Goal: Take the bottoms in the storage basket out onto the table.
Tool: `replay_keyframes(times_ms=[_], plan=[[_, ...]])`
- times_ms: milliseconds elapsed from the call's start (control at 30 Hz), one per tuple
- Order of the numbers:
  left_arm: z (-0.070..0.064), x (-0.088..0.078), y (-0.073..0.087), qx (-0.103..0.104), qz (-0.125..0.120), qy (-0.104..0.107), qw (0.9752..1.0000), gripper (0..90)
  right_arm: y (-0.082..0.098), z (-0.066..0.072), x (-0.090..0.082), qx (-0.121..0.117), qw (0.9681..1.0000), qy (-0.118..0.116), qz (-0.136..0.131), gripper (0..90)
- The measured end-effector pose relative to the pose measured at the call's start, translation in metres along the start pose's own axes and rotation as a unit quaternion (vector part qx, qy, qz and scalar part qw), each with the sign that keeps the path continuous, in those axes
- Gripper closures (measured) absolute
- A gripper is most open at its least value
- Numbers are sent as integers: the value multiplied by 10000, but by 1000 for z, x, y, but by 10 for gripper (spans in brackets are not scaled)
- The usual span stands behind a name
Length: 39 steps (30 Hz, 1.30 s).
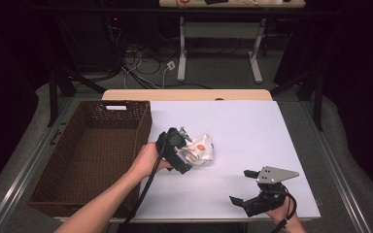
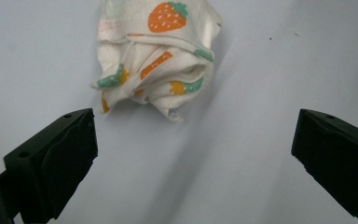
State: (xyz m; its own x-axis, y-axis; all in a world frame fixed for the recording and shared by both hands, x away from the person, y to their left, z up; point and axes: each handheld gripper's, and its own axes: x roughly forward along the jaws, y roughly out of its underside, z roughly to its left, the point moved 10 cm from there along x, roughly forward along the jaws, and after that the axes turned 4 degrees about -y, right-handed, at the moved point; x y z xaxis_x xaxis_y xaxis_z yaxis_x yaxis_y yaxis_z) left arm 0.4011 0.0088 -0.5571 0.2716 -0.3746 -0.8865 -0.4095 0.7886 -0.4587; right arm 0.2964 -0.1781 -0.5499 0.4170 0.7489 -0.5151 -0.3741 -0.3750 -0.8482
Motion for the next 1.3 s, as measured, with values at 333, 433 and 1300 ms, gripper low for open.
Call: replay_keyframes(times_ms=[333, 433, 1300], plan=[[1, -15, 14, 26, 42, -39, 10000, 0, 0, 0, 0, -1, 10000, 24, -4, 11], [1, -18, 19, 14, 63, -59, 10000, 0, 0, 0, 1, 13, 10000, 18, -25, 11], [0, -51, 51, 1, 74, -171, 9998, 0, 1, 0, 1, 12, 10000, 12, 26, 11]])
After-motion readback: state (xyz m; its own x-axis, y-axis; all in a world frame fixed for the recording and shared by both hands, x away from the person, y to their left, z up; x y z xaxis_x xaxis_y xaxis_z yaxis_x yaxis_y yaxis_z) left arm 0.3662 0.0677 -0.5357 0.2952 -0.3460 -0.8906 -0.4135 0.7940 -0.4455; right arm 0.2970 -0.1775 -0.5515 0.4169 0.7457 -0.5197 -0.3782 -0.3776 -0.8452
